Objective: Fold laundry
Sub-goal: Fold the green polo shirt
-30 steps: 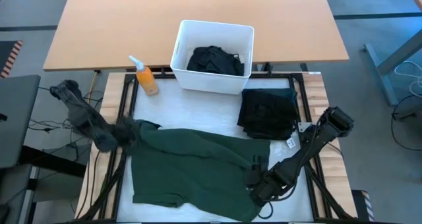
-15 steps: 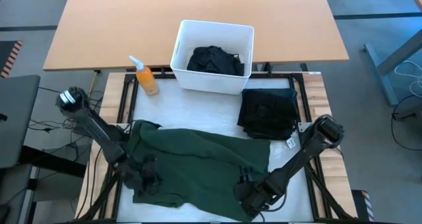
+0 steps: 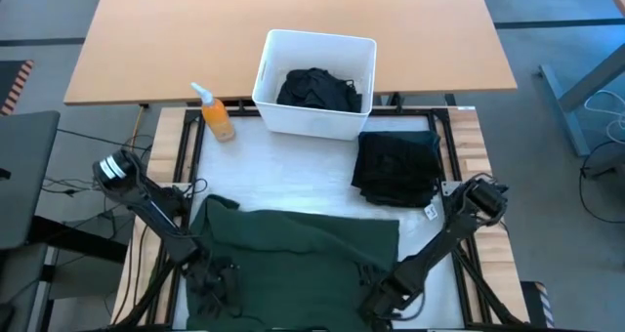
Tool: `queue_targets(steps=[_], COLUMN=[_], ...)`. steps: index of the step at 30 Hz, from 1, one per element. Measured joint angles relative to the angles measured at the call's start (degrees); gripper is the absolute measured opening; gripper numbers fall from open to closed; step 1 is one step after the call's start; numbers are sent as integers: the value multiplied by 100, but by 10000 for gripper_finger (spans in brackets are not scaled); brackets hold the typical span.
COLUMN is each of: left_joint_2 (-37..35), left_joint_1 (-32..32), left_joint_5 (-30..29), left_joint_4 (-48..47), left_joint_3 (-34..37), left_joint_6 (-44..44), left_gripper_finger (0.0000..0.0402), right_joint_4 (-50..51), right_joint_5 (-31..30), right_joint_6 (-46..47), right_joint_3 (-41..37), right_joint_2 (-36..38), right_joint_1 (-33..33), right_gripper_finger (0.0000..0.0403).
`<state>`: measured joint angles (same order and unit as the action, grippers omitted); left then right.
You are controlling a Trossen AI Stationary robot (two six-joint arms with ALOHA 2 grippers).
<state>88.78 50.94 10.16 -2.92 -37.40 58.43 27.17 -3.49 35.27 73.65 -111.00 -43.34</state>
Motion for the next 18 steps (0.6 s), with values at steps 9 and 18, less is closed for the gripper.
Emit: queue_targets(steps=[9, 18], left_joint_2=[-589, -1669], left_joint_1=[-258, -700], left_joint_5=[-938, -2890], left_joint_4=[-2041, -3972], left_joint_3=[-964, -1361], left_joint_6=[-728, -1022], left_gripper_finger=[0, 0], right_joint_4=[281, 2409], right_joint_5=[120, -1968], right_joint_6=[-395, -794], right_joint_3=[1, -208], right_joint_2=[1011, 2011], right_joint_1=[92, 490], right_gripper_finger=[154, 117])
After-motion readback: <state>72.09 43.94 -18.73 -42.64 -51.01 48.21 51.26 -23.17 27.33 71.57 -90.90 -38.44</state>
